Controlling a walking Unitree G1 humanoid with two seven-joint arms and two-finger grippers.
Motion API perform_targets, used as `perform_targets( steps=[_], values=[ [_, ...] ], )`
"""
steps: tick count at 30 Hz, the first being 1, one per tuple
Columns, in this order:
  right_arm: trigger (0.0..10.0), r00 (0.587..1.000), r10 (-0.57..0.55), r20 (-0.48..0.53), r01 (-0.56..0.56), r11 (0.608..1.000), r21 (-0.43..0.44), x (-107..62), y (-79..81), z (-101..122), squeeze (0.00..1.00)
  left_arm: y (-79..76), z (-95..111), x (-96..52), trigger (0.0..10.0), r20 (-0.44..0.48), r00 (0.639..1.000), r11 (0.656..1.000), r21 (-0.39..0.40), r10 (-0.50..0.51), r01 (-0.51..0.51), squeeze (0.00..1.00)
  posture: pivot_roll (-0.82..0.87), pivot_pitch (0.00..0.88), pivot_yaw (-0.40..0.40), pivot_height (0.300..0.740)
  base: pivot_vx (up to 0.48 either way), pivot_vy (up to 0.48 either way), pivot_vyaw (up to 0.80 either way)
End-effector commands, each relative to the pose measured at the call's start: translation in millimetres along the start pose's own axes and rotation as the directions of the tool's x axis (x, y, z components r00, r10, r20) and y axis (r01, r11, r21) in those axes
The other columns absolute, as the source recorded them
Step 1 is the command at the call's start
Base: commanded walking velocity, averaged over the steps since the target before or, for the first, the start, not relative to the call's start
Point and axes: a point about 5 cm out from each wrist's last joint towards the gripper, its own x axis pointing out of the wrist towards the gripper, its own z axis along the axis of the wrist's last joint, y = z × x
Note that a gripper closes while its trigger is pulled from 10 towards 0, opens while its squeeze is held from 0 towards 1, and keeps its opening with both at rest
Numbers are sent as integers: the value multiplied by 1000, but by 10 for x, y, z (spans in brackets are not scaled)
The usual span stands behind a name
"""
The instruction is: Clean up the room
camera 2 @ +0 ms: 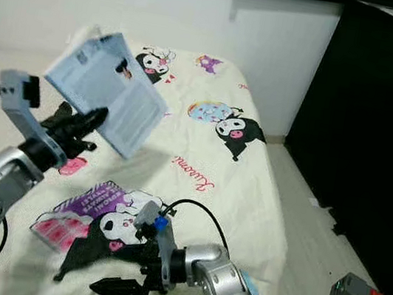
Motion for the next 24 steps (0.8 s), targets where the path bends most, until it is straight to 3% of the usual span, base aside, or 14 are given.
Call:
perform_targets(
  steps=[1,7,8,9,11,12,13,14,16,17,18,20,22,24],
  values=[
    [10000,998,11,62,-12,1000,20,-96,18,62,1000,139,-205,-53,902,-89,993,995,77,77,-70,0,-25,8,-47,495,0,0,0],
    [10000,986,-59,156,53,998,39,-267,-19,103,1000,291,-449,-133,1137,-184,968,977,157,172,-144,0,-28,2,-45,495,0,0,0],
    [10000,974,-120,195,112,992,51,-328,-77,137,380,328,-465,-143,1059,-183,963,972,160,198,-170,0,-24,0,-46,495,0,0,0],
    [10000,955,-181,235,171,983,62,-389,-137,178,0,362,-470,-152,1137,-178,959,968,156,223,-196,0,-23,0,-47,495,0,0,0],
    [10000,923,-261,281,250,965,77,-460,-216,230,0,402,-466,-162,1216,-167,954,963,145,251,-228,0,-23,0,-47,495,0,0,0],
    [10000,866,-360,346,330,933,143,-598,-324,294,0,446,-432,-176,4510,-128,952,960,81,278,-269,0,-21,0,-44,495,0,0,0],
    [10000,866,-360,346,330,933,143,-598,-324,294,0,446,-432,-176,4510,-128,952,960,81,278,-269,0,-21,0,-44,495,0,0,0],
    [10000,818,-421,392,372,907,199,-715,-386,334,0,478,-405,-186,10000,-89,952,956,9,294,-294,0,-18,0,-44,495,0,0,0],
    [10000,768,-465,439,396,885,245,-826,-431,371,0,500,-370,-192,10000,-45,952,949,-74,303,-306,0,-18,0,-44,495,0,0,0],
    [10000,768,-465,439,396,885,245,-826,-431,371,0,500,-370,-192,10000,-45,952,949,-74,303,-306,0,-18,0,-44,495,0,0,0],
    [10000,711,-510,485,417,860,294,-952,-478,407,0,511,-322,-192,10000,8,952,937,-178,306,-299,0,-18,0,-47,500,0,0,0],
    [10000,647,-556,522,445,831,333,-1089,-524,435,0,478,-245,-184,10000,94,954,912,-335,284,-238,0,-21,0,-47,510,0,0,0],
    [10000,619,-577,533,458,817,351,-1134,-540,440,0,403,-174,-177,10000,175,956,882,-450,238,-137,0,-22,0,-47,520,0,0,0],
    [10000,615,-580,535,460,814,354,-1140,-542,440,0,386,-159,-177,10000,192,955,875,-471,228,-114,0,-22,0,-47,525,0,0,0]
  ],
)
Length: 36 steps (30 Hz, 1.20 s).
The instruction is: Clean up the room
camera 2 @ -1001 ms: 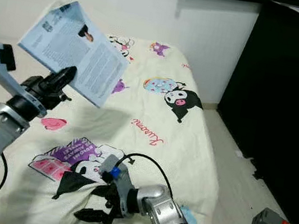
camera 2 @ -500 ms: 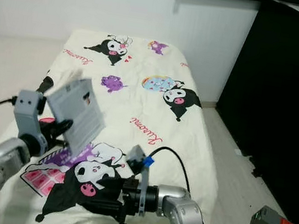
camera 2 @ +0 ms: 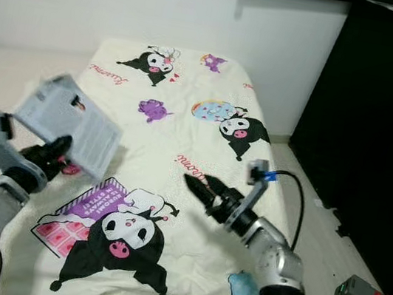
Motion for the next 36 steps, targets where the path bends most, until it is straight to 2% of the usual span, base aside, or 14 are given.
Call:
perform_targets(
  steps=[1,8,19,25,28,36],
  values=[
    [10000,1000,-16,15,16,1000,11,9,-15,-9,0,-135,93,32,10000,61,995,995,-49,-85,88,0,-20,0,-50,530,0,0,0],
    [10000,997,-39,64,37,999,36,28,-29,16,0,-176,62,34,10000,64,992,991,-75,-108,113,0,-21,0,-47,555,0,0,0],
    [10000,994,38,98,-44,997,63,34,46,66,0,-246,33,44,10000,28,984,976,-126,-178,180,0,-25,0,-43,595,0,0,0],
    [10000,994,58,91,-65,996,65,44,75,36,0,-297,-40,61,10000,-39,978,975,-94,-204,200,0,-21,1,-42,625,-354,0,0],
    [10000,994,62,92,-69,995,68,45,79,34,0,-297,-49,65,10000,-44,978,976,-95,-202,197,0,-21,1,-42,635,-480,0,0],
    [10000,991,90,99,-98,992,80,46,113,25,0,-271,-40,89,10000,-31,979,976,-96,-201,197,0,-25,0,-39,670,0,0,0]
  ],
)
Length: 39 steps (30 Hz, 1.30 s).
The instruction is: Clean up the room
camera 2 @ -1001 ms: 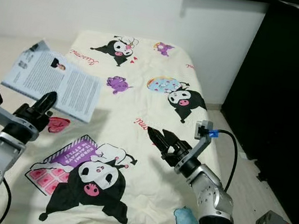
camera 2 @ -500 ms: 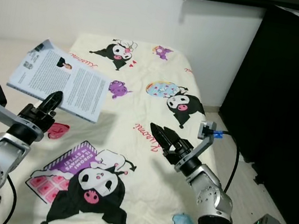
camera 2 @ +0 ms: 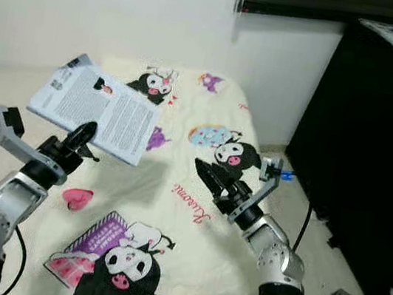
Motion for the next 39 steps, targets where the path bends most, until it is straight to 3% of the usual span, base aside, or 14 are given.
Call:
perform_targets(
  steps=[1,14,19,21,22,25,30,31,39],
  values=[
    [10000,1000,12,-11,-11,1000,21,-3,15,-49,0,-12,67,5,10000,23,999,1000,11,-22,22,0,-25,0,-39,670,0,0,0],
    [10000,999,34,5,-34,998,46,17,40,-32,0,-58,42,46,10000,17,998,998,11,-55,54,0,-33,0,-43,710,0,0,0],
    [10000,998,52,40,-55,995,81,22,70,5,0,-141,75,41,10000,37,992,992,4,-123,123,0,-36,0,-43,725,0,0,0],
    [10000,993,101,57,-108,985,134,46,138,1,0,-317,56,-42,10000,20,959,959,-9,-282,283,0,-38,0,-43,740,0,0,0],
    [10000,993,101,57,-108,985,134,46,138,1,0,-317,56,-42,10000,20,959,959,-9,-282,283,0,-38,0,-43,740,0,0,0],
    [10000,990,136,33,-139,979,148,86,205,-68,0,-454,-5,-133,10000,-27,917,918,-22,-397,397,0,-40,0,-44,740,0,0,0],
    [10000,989,149,-3,-147,975,166,143,262,-160,0,-500,-59,-156,10000,-76,902,906,-26,-424,423,0,-42,0,-47,740,0,0,0],
    [10000,988,155,-9,-151,973,173,168,285,-193,0,-478,-100,-125,10000,-119,912,919,-15,-393,394,0,-40,0,-46,740,-341,0,0],
    [10000,990,139,1,-136,970,200,173,281,-189,0,-448,-132,-98,10000,-136,914,921,13,-383,388,0,-42,0,-43,740,-103,0,0]
  ],
)
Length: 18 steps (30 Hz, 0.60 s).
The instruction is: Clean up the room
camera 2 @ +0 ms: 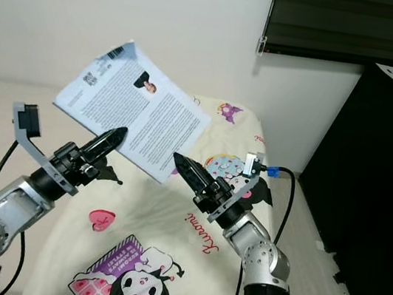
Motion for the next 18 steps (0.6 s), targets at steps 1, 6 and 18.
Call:
perform_targets(
  steps=[1,6,18],
  values=[
    [10000,1000,2,13,-2,1000,13,-21,14,14,0,-36,32,33,10000,11,999,998,31,-47,47,0,-44,0,-41,740,0,0,0],
    [10000,1000,-7,12,6,999,42,-23,6,10,0,-78,19,42,10000,4,997,996,39,-83,83,0,-46,0,-40,740,0,0,0],
    [10000,998,-5,-58,13,990,142,134,60,-148,0,-234,-42,36,10000,-31,980,980,31,-195,196,0,-46,0,-40,740,0,0,0]
  ],
)
